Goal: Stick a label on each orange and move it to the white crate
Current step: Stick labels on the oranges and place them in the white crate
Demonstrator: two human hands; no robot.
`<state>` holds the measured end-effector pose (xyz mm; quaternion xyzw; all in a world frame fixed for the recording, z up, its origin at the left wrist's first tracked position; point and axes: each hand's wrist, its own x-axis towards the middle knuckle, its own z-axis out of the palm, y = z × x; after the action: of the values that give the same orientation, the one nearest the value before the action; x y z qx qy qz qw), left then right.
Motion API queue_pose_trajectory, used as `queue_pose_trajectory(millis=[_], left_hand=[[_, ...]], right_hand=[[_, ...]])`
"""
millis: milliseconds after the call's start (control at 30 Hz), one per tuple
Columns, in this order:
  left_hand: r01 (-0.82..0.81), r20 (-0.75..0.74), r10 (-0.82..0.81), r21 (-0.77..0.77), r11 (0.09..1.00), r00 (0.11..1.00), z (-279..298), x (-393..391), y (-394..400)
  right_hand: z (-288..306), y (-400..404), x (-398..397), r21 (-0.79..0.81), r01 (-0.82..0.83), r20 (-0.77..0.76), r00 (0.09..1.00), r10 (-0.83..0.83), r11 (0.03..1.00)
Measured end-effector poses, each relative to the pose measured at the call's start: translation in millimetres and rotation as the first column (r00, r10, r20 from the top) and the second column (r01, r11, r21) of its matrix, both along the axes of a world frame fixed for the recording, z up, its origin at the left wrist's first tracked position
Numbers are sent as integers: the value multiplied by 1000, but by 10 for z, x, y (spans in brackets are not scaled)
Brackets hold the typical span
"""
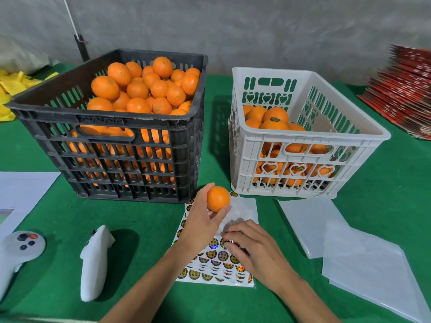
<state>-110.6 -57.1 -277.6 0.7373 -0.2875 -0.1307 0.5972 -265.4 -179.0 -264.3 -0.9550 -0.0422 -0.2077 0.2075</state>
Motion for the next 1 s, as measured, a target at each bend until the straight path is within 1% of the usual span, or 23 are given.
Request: queue_pose_trajectory(millis=[133,233,333,567,600,700,733,900,1000], left_hand=[[-3,-4,3,9,1000,1000,-24,17,-21],[-4,-22,4,9,1000,1000,-35,17,-23],[-1,-19,1,3,1000,1000,-39,18,-15],[-7,-16,7,-1,1000,1000,-51,20,-21],[-7,-14,7,0,1000,1000,-53,21,-22],[-5,-9,5,-2,1000,1000,-49,20,-16],[-4,-7,4,-4,1000,1000,-45,18,-14],[3,-7,-3,-12,1000,1000,-39,15,-8],[3,-4,-3,-22,1000,1000,-47,21,-4]], right_hand=[[34,-1,-23,89,-10,-14,1000,11,996],[31,-37,-135,120,102,-110,990,-89,988],[4,-80,-199,191,131,-183,978,-96,973],[-6,-113,-111,233,125,-163,983,-88,964],[-15,-121,-103,257,122,-164,983,-81,959],[-15,-143,-93,408,150,-196,978,-74,901],[-15,-146,-96,427,155,-199,977,-74,891],[2,-127,-99,453,160,-175,981,-89,877],[15,-112,-113,399,164,-165,981,-106,902]])
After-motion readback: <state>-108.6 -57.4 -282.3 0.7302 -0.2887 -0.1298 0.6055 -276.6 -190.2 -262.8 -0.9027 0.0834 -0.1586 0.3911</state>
